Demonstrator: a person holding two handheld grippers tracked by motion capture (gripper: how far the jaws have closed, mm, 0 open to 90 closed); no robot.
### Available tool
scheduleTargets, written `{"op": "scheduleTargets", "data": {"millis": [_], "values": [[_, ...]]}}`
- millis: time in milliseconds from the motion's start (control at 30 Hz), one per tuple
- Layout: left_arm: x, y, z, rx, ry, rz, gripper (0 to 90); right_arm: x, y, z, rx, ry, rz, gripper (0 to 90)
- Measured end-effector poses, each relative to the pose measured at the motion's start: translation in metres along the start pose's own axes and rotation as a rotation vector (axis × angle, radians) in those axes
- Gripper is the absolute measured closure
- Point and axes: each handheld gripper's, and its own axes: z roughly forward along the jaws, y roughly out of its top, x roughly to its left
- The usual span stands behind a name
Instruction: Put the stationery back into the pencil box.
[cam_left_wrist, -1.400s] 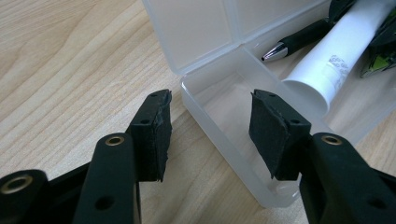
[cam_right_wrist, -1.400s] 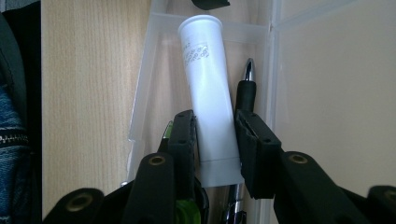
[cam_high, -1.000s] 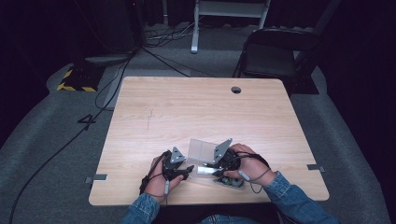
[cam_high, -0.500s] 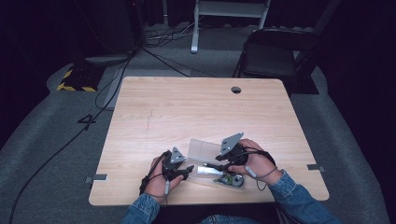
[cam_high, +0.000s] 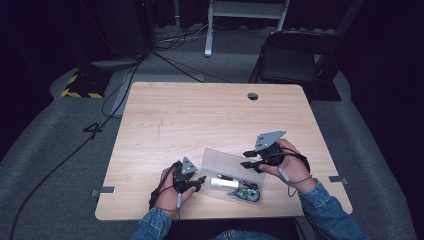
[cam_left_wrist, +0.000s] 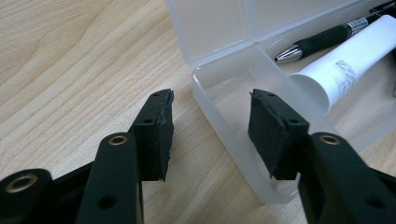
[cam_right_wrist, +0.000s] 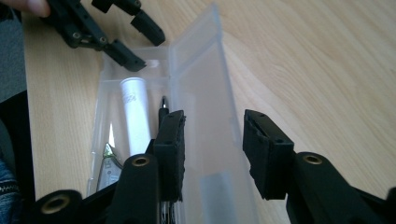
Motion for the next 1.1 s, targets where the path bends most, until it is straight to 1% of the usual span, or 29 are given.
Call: {"op": "scheduleTargets", "data": {"millis": [33, 67, 100, 167, 233, 267, 300, 400, 467, 567, 600, 700, 733, 767, 800, 900, 933, 1033, 1067, 1100], "values": [[-0.001, 0.0, 0.0, -0.001, -0.009, -0.004, 47.8, -0.002, -0.001, -0.003, -0.007, -0.006, 0.005, 59.7], [-0.001, -0.001, 0.0, 0.003, -0.015, 0.004, 46.9, -0.003, -0.002, -0.005, -0.012, -0.011, 0.009, 59.4], [-0.002, -0.001, -0.001, 0.005, -0.013, 0.013, 46.4, -0.006, -0.003, -0.009, -0.018, -0.019, 0.025, 58.9], [-0.004, -0.002, -0.001, 0.005, -0.021, 0.009, 45.3, -0.01, -0.006, -0.014, -0.025, -0.033, 0.042, 58.8], [-0.005, -0.003, -0.002, 0.005, -0.019, 0.018, 42.7, -0.013, -0.008, -0.018, -0.03, -0.045, 0.055, 58.8], [-0.006, -0.003, -0.002, 0.005, -0.026, 0.008, 41.3, -0.015, -0.01, -0.02, -0.034, -0.049, 0.059, 58.8], [-0.006, -0.003, -0.003, 0.008, -0.025, 0.013, 40.0, -0.016, -0.011, -0.022, -0.036, -0.053, 0.064, 58.9], [-0.007, -0.004, -0.004, 0.011, -0.032, 0.001, 36.8, -0.02, -0.013, -0.027, -0.048, -0.07, 0.08, 58.8], [-0.007, -0.004, -0.004, 0.014, -0.032, 0.005, 36.3, -0.022, -0.015, -0.031, -0.054, -0.075, 0.092, 58.7], [-0.007, -0.005, -0.007, 0.027, -0.04, 0.008, 35.5, -0.027, -0.019, -0.037, -0.063, -0.095, 0.11, 58.2], [-0.007, -0.005, -0.007, 0.028, -0.035, 0.008, 35.4, -0.029, -0.021, -0.039, -0.067, -0.103, 0.117, 57.9], [-0.006, -0.006, -0.011, 0.043, -0.041, -0.002, 34.5, -0.034, -0.027, -0.046, -0.078, -0.126, 0.14, 57.2], [-0.006, -0.007, -0.013, 0.04, -0.043, -0.008, 34.4, -0.036, -0.029, -0.049, -0.082, -0.135, 0.152, 57.1], [-0.005, -0.007, -0.015, 0.039, -0.036, -0.003, 34.3, -0.039, -0.032, -0.051, -0.087, -0.149, 0.162, 56.9], [-0.005, -0.007, -0.017, 0.029, -0.042, -0.008, 34.2, -0.041, -0.035, -0.054, -0.093, -0.161, 0.174, 56.6], [-0.003, -0.007, -0.023, 0.011, -0.037, -0.016, 33.7, -0.049, -0.046, -0.06, -0.115, -0.197, 0.217, 54.0], [-0.001, -0.008, -0.026, 0.008, -0.031, -0.013, 33.4, -0.052, -0.051, -0.062, -0.118, -0.209, 0.231, 53.4], [0.004, -0.01, -0.03, -0.015, -0.035, -0.041, 31.7, -0.059, -0.067, -0.066, -0.118, -0.244, 0.269, 50.6], [0.006, -0.01, -0.033, -0.011, -0.024, -0.035, 31.5, -0.062, -0.072, -0.068, -0.116, -0.254, 0.281, 49.5], [0.007, -0.011, -0.034, -0.01, -0.017, -0.045, 31.8, -0.064, -0.077, -0.069, -0.114, -0.263, 0.292, 48.9]]}}
